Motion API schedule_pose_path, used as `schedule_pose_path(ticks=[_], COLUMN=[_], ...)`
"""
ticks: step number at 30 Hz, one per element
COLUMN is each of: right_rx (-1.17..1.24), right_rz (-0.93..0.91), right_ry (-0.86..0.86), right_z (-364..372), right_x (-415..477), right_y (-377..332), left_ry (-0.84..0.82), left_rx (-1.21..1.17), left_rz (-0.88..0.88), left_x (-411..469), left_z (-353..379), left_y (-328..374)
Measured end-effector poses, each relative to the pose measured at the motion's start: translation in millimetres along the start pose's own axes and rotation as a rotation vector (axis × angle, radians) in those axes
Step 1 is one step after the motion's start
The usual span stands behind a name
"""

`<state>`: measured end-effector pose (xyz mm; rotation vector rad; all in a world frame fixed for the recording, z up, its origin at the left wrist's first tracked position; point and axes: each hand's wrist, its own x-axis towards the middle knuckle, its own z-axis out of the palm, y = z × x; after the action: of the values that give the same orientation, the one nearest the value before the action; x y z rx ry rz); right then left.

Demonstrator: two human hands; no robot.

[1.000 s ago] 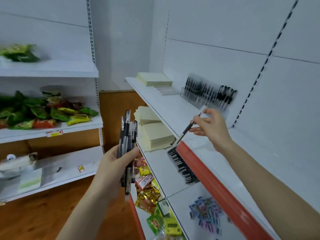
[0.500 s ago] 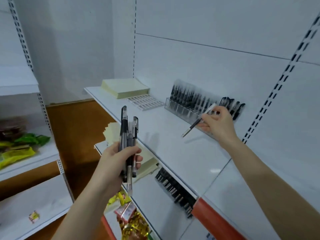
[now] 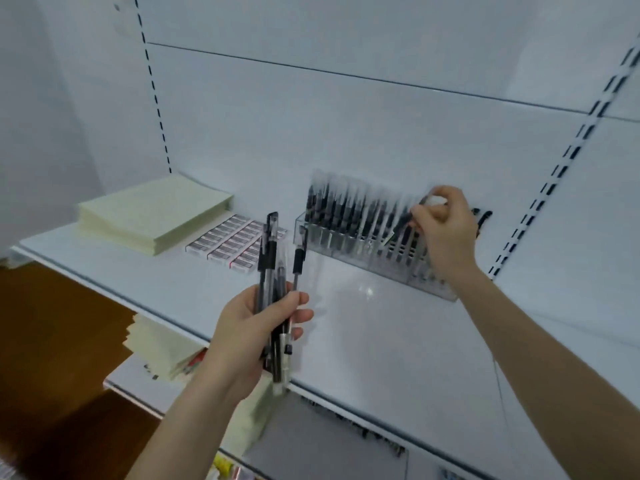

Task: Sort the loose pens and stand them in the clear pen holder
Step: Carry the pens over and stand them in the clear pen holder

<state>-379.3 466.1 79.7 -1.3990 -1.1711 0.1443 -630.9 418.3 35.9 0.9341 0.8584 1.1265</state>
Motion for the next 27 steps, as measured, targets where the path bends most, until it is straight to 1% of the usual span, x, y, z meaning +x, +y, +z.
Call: schedule_pose_path(ticks=[3, 6, 11, 16, 20, 24, 27], right_rx=[-0.028, -0.117, -0.188, -0.226, -0.334, -0.339, -0.272], right_rz=[-0.018, -0.026, 0.021, 0.031, 0.008, 0.036, 0.142], right_ry=[-0.012, -0.051, -0.195, -0.199, -0.287, -0.273, -0.243], right_z=[14, 25, 34, 38, 41, 44, 38], right_x=[15, 26, 33, 38, 37, 32, 25], right_y=[2, 6, 19, 25, 25, 28, 24], left_ry=[-0.015, -0.03, 0.007, -0.011, -0.031, -0.077, -0.132], left_rx=[-0.003, 0.001, -0.013, 0.003, 0.001, 0.003, 0.011], left_rz=[-0.008, -0.003, 0.019, 0.021, 0.019, 0.013, -0.004], left_x=[16, 26, 43, 52, 58, 64, 69], left_z=[2, 6, 9, 16, 19, 21, 22], left_y=[-1, 1, 5, 1, 1, 3, 4])
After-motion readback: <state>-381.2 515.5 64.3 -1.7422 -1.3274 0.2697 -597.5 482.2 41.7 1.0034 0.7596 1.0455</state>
